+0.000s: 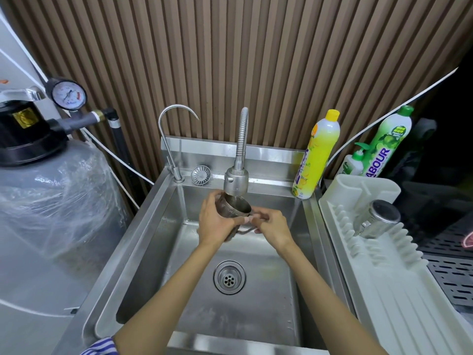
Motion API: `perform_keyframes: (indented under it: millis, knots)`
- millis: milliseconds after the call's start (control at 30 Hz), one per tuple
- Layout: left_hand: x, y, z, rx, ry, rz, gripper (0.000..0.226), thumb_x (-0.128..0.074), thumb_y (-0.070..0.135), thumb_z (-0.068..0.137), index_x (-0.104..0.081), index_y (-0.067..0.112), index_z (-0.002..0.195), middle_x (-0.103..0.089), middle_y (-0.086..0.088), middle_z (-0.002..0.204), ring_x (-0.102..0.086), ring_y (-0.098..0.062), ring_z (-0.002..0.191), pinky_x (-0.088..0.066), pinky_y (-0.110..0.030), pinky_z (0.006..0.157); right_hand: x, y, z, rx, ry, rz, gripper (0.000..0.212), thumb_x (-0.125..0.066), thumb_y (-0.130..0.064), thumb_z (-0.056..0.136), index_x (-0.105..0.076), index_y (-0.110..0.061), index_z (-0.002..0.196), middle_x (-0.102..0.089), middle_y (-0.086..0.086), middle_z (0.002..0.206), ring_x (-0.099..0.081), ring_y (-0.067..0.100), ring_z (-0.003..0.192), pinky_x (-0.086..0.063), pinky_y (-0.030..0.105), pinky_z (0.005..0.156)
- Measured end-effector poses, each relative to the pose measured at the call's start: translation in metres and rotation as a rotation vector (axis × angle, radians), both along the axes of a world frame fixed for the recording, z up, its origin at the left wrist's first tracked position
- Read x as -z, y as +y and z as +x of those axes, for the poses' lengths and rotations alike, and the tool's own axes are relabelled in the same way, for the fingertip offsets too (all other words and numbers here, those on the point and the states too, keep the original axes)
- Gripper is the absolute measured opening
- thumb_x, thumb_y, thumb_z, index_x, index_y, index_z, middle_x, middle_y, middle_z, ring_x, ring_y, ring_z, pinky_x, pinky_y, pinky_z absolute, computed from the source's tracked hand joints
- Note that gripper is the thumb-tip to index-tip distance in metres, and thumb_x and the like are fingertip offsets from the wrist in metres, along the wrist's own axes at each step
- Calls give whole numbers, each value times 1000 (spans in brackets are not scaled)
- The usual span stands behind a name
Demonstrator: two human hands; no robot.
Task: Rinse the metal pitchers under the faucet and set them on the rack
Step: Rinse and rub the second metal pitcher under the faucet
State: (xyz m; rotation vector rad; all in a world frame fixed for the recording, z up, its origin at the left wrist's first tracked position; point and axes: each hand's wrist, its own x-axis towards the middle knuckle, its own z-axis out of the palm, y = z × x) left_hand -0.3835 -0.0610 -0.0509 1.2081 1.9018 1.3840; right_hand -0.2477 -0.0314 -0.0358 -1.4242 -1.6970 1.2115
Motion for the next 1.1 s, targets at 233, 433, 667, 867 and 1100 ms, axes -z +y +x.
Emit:
perform_keyframes:
  millis: [233,433,667,867,1100]
  knots:
    - [11,-5,4,20,-247,-198,75,-85,44,55,-46,23,116,-61,-2,115,-58,-18,102,-50,-35,90,-11,7,3,0,-264,132,23,-64,-15,85,-70,-5,104,-71,11,98,-62,16,83,-45,20,73]
    - [13,0,4,201,-595,-269,66,-82,13,66,-40,17,116,-56,-4,125,-56,-24,111,-50,-49,87,-30,-4,3,-79,-651,347,20,-54,-20,88,-67,-9,99,-70,14,98,-63,35,94,-53,40,77]
    - [18,17,15,146,-577,8,78,-79,-13,57,-34,19,113,-56,2,111,-56,-15,105,-46,-33,94,-23,-4,12,-72,-499,481,32,-53,-5,85,-62,-13,115,-70,13,100,-64,28,86,-52,34,73]
    - [10,14,16,-20,-263,151,84,-88,3,46,-40,27,110,-57,15,98,-56,7,87,-39,2,71,-3,8,5,-2,-89,225,35,-58,4,84,-62,-11,116,-69,5,91,-60,11,77,-41,1,68]
    - [6,3,-5,-37,147,132,85,-86,28,56,-46,13,130,-52,-2,121,-48,-18,116,-33,-19,95,7,10,-4,-33,221,-105,28,-62,-3,85,-64,-7,113,-66,5,92,-59,4,77,-45,7,63]
